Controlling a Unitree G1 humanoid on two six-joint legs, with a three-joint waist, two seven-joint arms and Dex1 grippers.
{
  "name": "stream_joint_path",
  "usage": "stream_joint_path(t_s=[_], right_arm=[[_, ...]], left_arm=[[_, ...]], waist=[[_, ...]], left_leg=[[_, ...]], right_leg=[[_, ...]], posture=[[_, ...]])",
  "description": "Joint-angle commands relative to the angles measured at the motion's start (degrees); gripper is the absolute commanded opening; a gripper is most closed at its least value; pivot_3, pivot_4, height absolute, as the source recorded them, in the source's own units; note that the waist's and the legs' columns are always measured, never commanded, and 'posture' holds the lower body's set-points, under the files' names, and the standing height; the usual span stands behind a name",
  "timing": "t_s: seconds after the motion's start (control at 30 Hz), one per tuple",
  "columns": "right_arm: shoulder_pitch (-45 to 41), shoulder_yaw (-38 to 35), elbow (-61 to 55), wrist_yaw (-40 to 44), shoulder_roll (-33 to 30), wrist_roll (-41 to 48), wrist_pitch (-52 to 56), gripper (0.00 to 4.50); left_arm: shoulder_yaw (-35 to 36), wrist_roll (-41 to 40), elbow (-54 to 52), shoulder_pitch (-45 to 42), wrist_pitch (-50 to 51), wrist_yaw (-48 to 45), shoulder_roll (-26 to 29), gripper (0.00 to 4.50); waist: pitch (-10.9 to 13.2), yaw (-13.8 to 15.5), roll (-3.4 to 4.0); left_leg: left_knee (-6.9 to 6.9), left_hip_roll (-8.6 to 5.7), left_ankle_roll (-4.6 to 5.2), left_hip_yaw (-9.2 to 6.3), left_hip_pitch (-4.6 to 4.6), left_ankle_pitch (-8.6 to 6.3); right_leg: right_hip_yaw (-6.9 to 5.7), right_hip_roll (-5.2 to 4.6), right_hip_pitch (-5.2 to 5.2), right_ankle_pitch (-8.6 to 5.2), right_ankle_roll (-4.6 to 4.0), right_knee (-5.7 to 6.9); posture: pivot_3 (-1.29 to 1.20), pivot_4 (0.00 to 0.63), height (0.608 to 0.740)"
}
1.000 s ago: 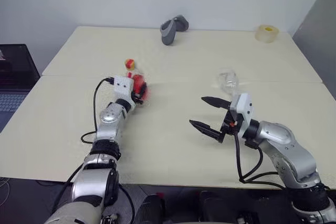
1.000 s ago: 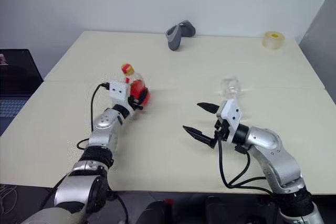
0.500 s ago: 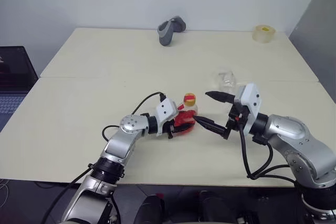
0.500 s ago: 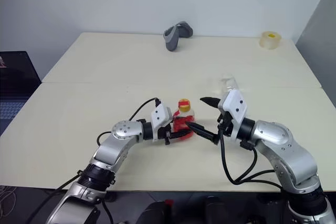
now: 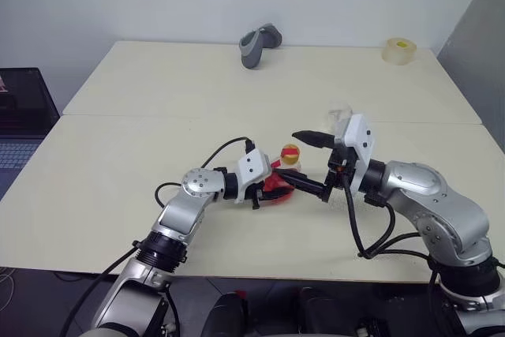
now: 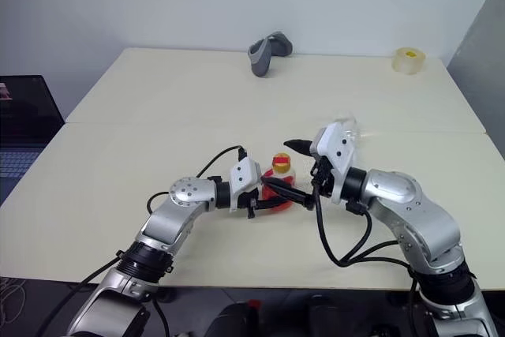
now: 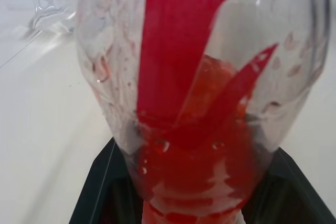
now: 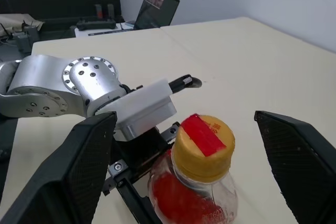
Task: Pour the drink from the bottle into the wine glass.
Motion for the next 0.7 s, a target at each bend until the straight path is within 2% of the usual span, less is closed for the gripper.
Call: stream_joint_path(t_s=[0.03, 0.2, 0.27, 0.37, 0.47, 0.6, 0.7], right_arm=[[-1.1, -0.1, -0.3, -0.5, 0.8, -0.7, -1.4, 3.56], [-1.0, -0.2, -0.2, 0.3, 0.9, -1.3, -2.5, 1.79], [-1.0, -0.4, -0.2, 1.2, 0.7, -1.4, -3.1, 1.21], [-1.6, 0.5, 0.9, 5.2, -1.1, -2.5, -5.5, 1.20], [-4.3, 2.1, 6.2, 14.5, -4.4, -3.3, -10.7, 1.20], [-12.5, 7.9, 21.8, 30.7, -9.0, -10.8, -25.8, 1.20], [-18.0, 9.9, 30.4, 37.2, -8.8, -13.2, -32.2, 1.20]], left_arm=[[-0.2, 0.4, 0.2, -0.6, -1.1, -0.1, -0.1, 1.82], [-0.1, 0.6, 0.5, -0.7, -1.5, -0.2, -0.2, 1.82], [-0.1, 0.6, 0.4, -0.7, -1.7, -0.2, -0.1, 1.82], [-0.1, 0.5, 0.3, -0.6, -1.7, -0.5, 0.1, 1.81], [-0.4, 0.4, -0.2, -0.5, -1.8, -1.4, 0.4, 1.74], [-1.5, 1.1, 0.1, -1.0, -3.5, -3.7, 1.3, 1.62], [-2.1, 1.9, 1.0, -1.5, -5.3, -4.7, 2.1, 1.45]], waist=[[0.0, 0.0, 0.00], [0.0, 0.0, 0.00], [0.0, 0.0, 0.00], [0.0, 0.0, 0.00], [0.0, 0.0, 0.00], [0.0, -0.2, 0.01], [0.0, -0.3, 0.01]], left_leg=[[0.00, 0.00, 0.00, 0.00, 0.00, 0.00], [0.00, 0.00, 0.00, 0.00, 0.00, 0.00], [0.01, 0.00, 0.00, 0.00, 0.00, 0.00], [0.00, 0.00, 0.00, 0.00, 0.00, 0.00], [0.02, -0.02, 0.00, 0.02, 0.01, 0.00], [0.01, -0.02, 0.02, 0.05, 0.09, 0.00], [-0.01, 0.03, 0.02, 0.05, 0.14, 0.00]], right_leg=[[0.00, 0.00, 0.00, 0.00, 0.00, 0.00], [0.00, 0.00, 0.00, 0.00, 0.00, 0.00], [0.00, 0.00, 0.00, 0.00, 0.00, 0.00], [0.00, 0.00, 0.00, 0.00, 0.00, 0.00], [0.00, 0.00, 0.01, 0.00, 0.00, 0.00], [-0.03, 0.03, 0.04, 0.00, 0.00, -0.01], [-0.04, 0.07, 0.06, 0.00, -0.01, -0.01]], posture=[[0.00, 0.150, 0.740], [0.00, 0.150, 0.740], [0.00, 0.150, 0.740], [0.00, 0.150, 0.740], [0.00, 0.150, 0.740], [0.00, 0.150, 0.740], [0.00, 0.150, 0.740]])
